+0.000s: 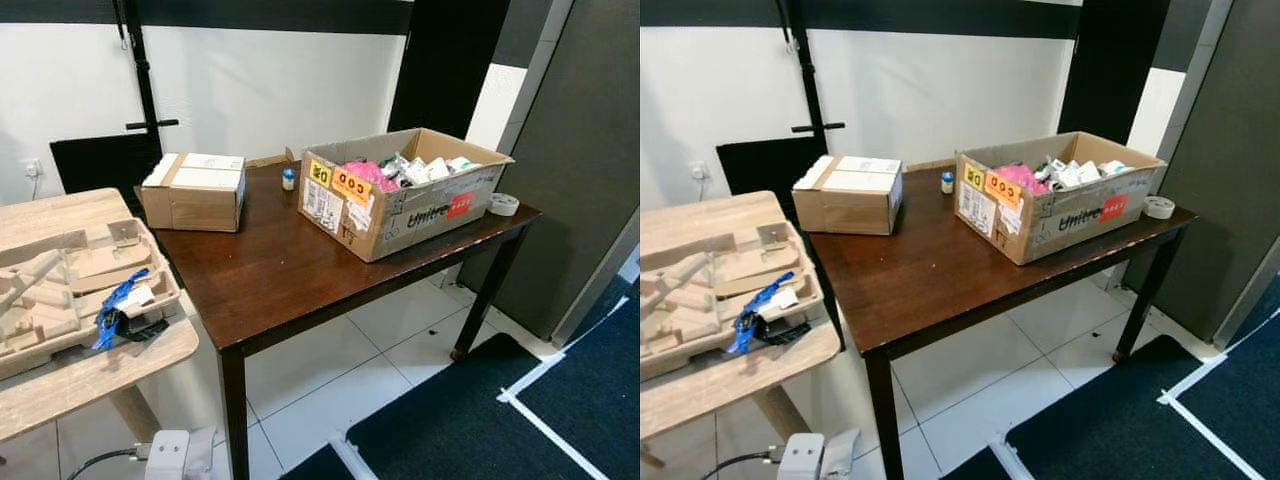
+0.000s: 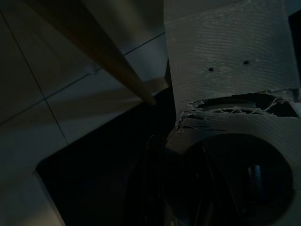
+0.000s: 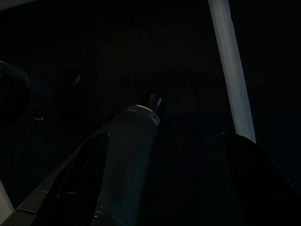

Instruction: Picking trash to rubbish bin

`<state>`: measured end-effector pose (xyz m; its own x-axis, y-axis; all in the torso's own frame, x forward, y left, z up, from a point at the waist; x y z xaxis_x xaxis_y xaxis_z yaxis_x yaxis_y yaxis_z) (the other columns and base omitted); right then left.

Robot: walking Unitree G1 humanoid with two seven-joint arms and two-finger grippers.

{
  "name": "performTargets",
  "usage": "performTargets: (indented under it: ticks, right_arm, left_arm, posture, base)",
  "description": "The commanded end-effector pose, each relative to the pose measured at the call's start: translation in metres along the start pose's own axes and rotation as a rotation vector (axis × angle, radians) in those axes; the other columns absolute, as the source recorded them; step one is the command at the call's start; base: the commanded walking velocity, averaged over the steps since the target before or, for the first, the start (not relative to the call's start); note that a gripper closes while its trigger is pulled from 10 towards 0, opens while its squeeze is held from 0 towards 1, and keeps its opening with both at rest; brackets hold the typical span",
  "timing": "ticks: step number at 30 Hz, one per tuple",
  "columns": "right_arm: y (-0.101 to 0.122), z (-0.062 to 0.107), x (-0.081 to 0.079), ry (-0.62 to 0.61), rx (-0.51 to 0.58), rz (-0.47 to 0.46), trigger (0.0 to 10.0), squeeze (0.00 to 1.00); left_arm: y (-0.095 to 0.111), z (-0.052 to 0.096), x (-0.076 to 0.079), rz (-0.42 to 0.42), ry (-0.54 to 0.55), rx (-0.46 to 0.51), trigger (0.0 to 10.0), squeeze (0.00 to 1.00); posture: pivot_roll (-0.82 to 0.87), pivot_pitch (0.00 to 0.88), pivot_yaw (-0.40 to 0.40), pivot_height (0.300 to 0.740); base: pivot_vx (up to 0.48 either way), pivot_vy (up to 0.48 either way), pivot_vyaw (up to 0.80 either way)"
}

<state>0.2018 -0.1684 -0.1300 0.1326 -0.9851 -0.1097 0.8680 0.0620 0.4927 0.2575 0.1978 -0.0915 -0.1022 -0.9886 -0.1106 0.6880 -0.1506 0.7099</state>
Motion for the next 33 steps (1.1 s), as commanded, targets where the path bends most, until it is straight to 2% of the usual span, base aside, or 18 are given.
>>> performTargets:
  ticks: [1, 33]
  right_arm:
    - [-0.0036, 0.0018, 0.0064, -0.015, -0.004, -0.012, 10.0, 0.0]
    - [0.001, 0.0017, 0.0065, -0.007, 0.003, -0.002, 10.0, 0.0]
  left_arm:
    - [-0.0029, 0.0001, 0.0037, 0.003, -0.008, -0.013, 10.0, 0.0]
    - [0.005, -0.0018, 0.0025, 0.017, 0.008, 0.002, 10.0, 0.0]
  posture:
    - [0.04, 0.014, -0.032, 0.74]
    - [0.04, 0.022, -0.039, 0.74]
  base:
    - [0.0, -0.48, 0.0]
    - [0.0, -0.48, 0.0]
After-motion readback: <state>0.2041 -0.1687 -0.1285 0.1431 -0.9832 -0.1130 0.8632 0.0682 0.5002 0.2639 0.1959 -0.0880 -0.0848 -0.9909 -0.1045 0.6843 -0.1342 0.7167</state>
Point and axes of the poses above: a point about 5 cm out from each wrist's last joint towards the gripper, its own z axis pointing back from the gripper into the wrist, its own y axis along the axis of the wrist's last joint, x = y × z, the point moved 5 cm from there along -z, pointing out of the wrist towards the gripper, and after that the axes turned 10 degrees about -z, right-handed, at the moved point
